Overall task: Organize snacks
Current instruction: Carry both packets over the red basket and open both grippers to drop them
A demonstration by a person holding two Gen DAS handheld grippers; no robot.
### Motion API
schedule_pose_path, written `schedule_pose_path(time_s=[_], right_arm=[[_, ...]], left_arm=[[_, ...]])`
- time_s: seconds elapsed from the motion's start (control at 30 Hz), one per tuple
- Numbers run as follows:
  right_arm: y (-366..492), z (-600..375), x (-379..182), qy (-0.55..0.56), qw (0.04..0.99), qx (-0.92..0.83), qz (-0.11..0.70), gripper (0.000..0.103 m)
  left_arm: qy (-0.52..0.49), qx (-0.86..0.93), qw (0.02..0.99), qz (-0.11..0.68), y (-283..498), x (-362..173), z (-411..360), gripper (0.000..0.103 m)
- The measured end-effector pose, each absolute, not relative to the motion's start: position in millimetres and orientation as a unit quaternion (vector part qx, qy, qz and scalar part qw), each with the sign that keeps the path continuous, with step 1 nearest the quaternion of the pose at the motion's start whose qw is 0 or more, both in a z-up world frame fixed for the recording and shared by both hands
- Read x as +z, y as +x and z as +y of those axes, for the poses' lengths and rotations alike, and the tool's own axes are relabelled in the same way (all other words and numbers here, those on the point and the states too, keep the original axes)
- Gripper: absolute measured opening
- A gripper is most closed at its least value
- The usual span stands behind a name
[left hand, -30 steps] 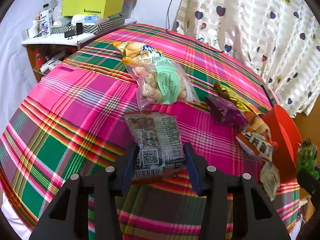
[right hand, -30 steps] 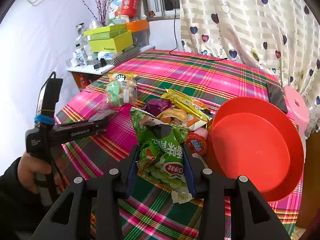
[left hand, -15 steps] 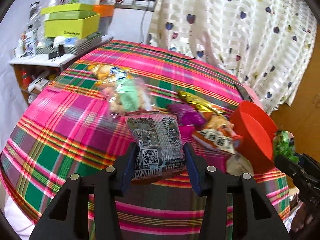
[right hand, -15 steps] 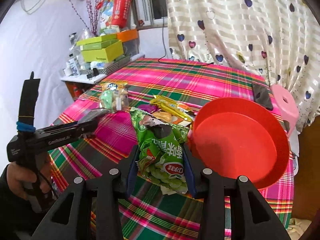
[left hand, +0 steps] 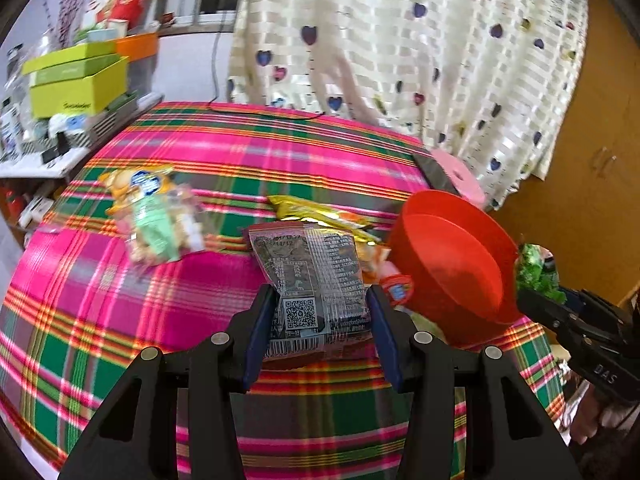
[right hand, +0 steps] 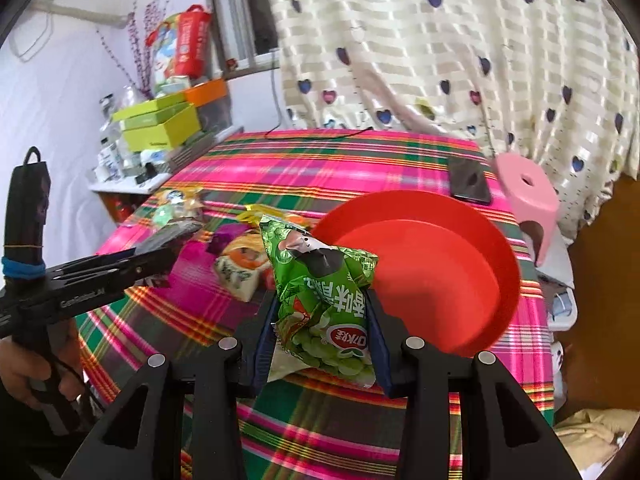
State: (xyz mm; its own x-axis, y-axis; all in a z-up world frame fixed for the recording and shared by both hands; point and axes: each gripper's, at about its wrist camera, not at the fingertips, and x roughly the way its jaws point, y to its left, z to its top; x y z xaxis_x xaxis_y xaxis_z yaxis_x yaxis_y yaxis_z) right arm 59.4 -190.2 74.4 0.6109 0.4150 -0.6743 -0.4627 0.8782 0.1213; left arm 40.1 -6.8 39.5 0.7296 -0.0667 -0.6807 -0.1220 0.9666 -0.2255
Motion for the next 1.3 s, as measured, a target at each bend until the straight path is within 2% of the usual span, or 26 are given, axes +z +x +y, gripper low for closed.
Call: schedule_pose_path(time_s=[0.8, 1.3], right_arm=[[105, -241, 60, -0.003, 0.900, 0.193, 0.390, 0.039], [124, -252, 50, 0.009, 0.896, 0.188, 0.402, 0.039]], left_arm=[[-0.084, -0.093, 0.915, 0.383, 107, 51, -93, 0.048], [-0.064, -0.112, 0.904, 0.408, 132, 40, -121, 0.048]])
